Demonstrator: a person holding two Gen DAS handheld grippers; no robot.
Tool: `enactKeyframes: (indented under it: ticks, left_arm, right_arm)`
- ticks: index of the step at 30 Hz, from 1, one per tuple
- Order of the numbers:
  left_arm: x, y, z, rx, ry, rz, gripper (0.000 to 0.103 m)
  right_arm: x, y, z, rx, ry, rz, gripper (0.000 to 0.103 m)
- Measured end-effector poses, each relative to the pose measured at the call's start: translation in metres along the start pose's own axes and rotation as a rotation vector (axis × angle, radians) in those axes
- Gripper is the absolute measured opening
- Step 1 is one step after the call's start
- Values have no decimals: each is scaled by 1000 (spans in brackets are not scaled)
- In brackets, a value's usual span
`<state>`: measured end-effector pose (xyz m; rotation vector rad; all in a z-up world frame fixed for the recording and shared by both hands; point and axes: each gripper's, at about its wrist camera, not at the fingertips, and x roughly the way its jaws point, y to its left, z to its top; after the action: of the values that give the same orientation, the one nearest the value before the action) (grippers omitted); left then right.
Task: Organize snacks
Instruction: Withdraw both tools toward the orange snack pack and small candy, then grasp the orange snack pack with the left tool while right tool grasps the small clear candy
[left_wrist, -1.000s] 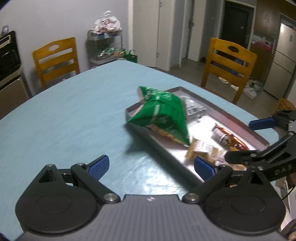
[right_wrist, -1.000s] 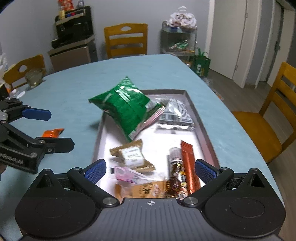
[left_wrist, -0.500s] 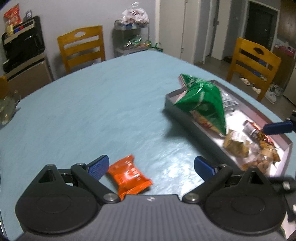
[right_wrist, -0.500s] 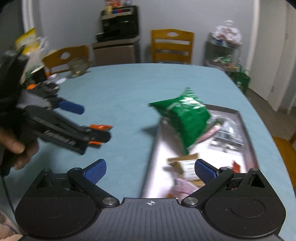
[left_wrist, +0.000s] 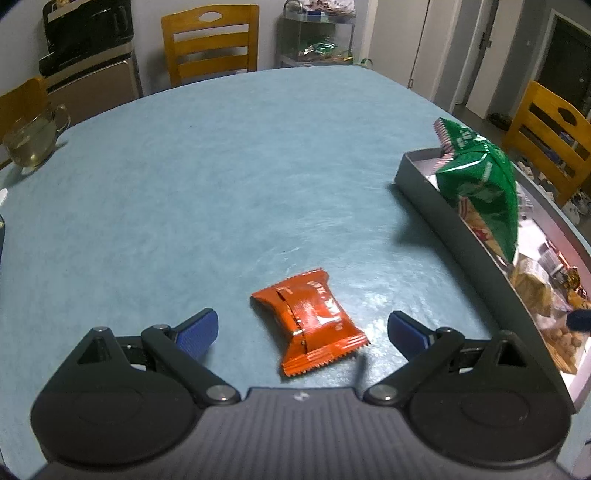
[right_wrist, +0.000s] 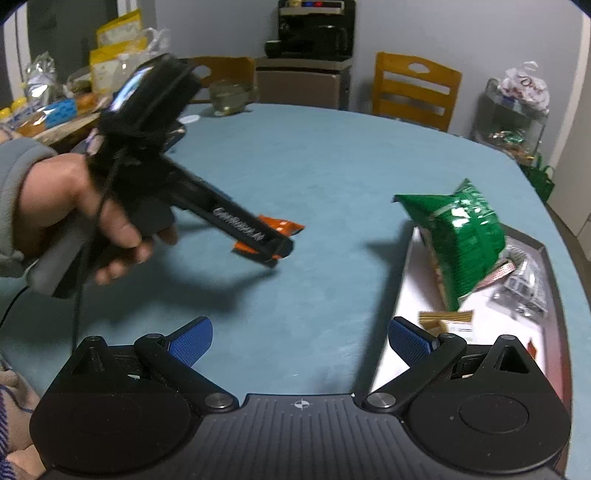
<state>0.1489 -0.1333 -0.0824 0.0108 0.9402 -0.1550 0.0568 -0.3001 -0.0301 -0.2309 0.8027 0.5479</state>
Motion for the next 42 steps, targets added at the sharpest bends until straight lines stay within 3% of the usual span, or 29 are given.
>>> enactKeyframes:
  ticks: [20,22,24,32,37,42]
  left_arm:
    - [30,-16,0,-3,32,10,99]
    - [32,-18,-2,10,32,16,99]
    - [32,-19,-4,19,27,19,99]
    - [36,-22,-8,35,7,30,99]
    - [38,-24,-9,53,10,24,99]
    - [36,-23,-10,57,11,26,99]
  right_arm:
    - [14,23,-18,-94,108,87,100]
    - [17,25,-20,-105,112,95,97]
    - [20,28,-21,-121,125,116,86]
    - [30,43,-23,-220,145,168,82]
    - [38,48,-24,-264,167,184,68]
    - [42,47,-25,-260,168,198,68]
